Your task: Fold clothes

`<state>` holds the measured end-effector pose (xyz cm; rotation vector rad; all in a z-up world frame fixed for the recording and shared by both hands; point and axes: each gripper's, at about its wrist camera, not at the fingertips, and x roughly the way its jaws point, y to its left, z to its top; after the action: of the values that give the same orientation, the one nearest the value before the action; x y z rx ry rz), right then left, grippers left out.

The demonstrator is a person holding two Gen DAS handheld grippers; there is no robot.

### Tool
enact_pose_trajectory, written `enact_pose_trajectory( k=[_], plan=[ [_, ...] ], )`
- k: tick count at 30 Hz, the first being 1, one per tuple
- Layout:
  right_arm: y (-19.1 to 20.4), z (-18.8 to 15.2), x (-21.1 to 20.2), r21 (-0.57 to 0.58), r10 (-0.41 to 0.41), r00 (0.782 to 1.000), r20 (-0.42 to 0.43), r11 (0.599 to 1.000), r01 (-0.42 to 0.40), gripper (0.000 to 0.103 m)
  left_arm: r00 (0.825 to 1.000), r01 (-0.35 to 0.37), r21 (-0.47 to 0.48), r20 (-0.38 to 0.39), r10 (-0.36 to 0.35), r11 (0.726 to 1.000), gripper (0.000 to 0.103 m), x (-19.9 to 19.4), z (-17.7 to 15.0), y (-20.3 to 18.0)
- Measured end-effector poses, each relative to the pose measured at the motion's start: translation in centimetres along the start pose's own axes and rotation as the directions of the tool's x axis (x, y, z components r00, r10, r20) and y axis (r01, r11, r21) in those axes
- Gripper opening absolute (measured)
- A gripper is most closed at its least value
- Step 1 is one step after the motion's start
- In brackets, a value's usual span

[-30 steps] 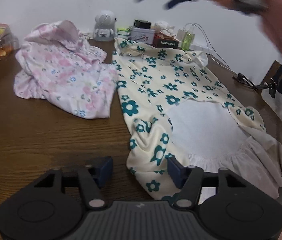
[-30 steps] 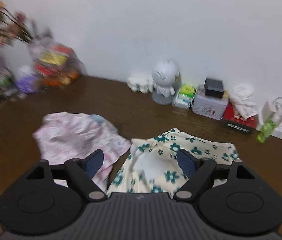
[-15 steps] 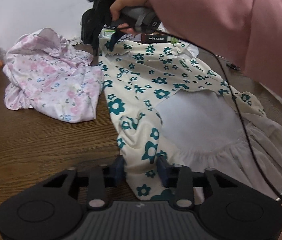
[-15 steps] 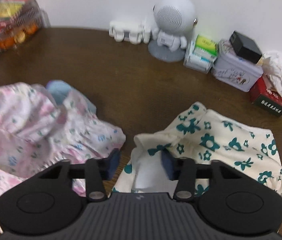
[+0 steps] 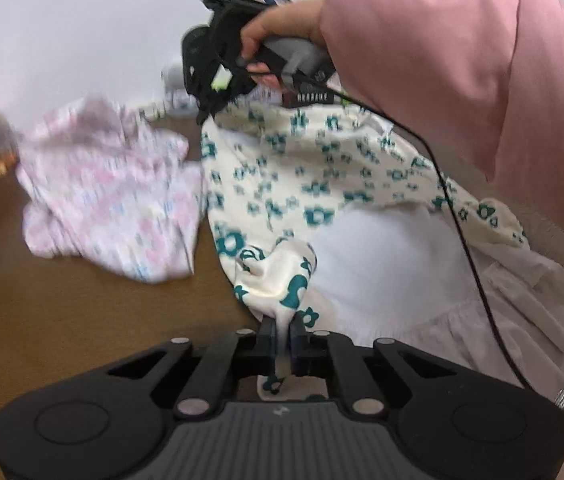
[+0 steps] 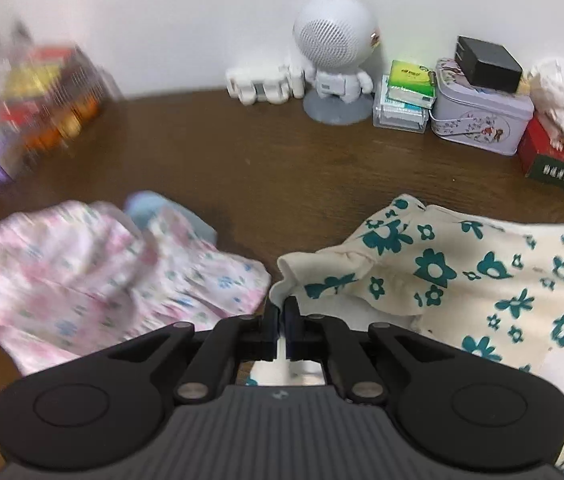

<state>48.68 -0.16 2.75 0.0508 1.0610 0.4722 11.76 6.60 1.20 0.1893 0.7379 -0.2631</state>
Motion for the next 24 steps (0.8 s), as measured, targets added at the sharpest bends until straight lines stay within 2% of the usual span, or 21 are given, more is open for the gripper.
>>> enact_pose_trajectory(
  k=[3, 6, 10, 11, 14, 16, 20, 22, 23, 24],
  plan=[
    [-2.9, 0.3, -2.9, 0.086, 0.110, 0.993, 0.043, 0.990, -0.113, 0.002, 0.998, -0.042, 0.121, 0.040, 0.037, 0.992, 0.001, -1.7, 2.0, -1.9],
    [-6.7, 0.3, -6.1, 0.144, 0.192, 0.976, 0.106, 0.968, -0.206, 0.002, 0.998, -0.050, 0.291, 0.060, 0.034, 0.955, 0.001, -2.6, 3.7, -5.7],
    [-12.1, -1.1, -8.9, 0.195, 0.178, 0.972, 0.151, 0.959, -0.206, 0.003, 0.999, 0.040, 0.446, -0.009, -0.041, 0.894, 0.001, -1.1, 3.6, -11.3],
    [-13.3, -1.6, -9.0, 0.211, 0.163, 0.976, 0.148, 0.958, -0.192, 0.003, 0.998, 0.065, 0.453, -0.033, -0.056, 0.889, 0.001, -0.3, 3.3, -12.2],
    [-16.2, -3.2, -8.1, 0.245, 0.132, 0.984, 0.120, 0.957, -0.158, 0.003, 0.991, 0.127, 0.417, -0.099, -0.094, 0.900, 0.001, 2.1, 2.9, -14.0],
    [-17.0, -4.0, -7.2, 0.247, 0.125, 0.986, 0.113, 0.958, -0.149, 0.003, 0.987, 0.150, 0.369, -0.118, -0.113, 0.917, 0.001, 3.3, 2.9, -14.5],
    [-17.8, -4.7, -5.9, 0.254, 0.108, 0.989, 0.106, 0.958, -0.132, 0.003, 0.983, 0.161, 0.326, -0.133, -0.123, 0.932, 0.003, 4.3, 2.7, -14.9],
    [-18.2, -4.9, -5.4, 0.262, 0.100, 0.990, 0.101, 0.957, -0.123, 0.003, 0.981, 0.172, 0.307, -0.143, -0.133, 0.936, 0.008, 4.7, 2.6, -14.9],
    [-18.3, -5.0, -5.2, 0.269, 0.096, 0.991, 0.097, 0.956, -0.119, 0.005, 0.977, 0.191, 0.293, -0.148, -0.153, 0.937, 0.015, 4.7, 2.6, -14.9],
    [-18.5, -5.2, -5.0, 0.276, 0.093, 0.991, 0.093, 0.954, -0.116, 0.009, 0.973, 0.210, 0.279, -0.152, -0.172, 0.937, 0.027, 4.8, 2.7, -14.8]
  ],
)
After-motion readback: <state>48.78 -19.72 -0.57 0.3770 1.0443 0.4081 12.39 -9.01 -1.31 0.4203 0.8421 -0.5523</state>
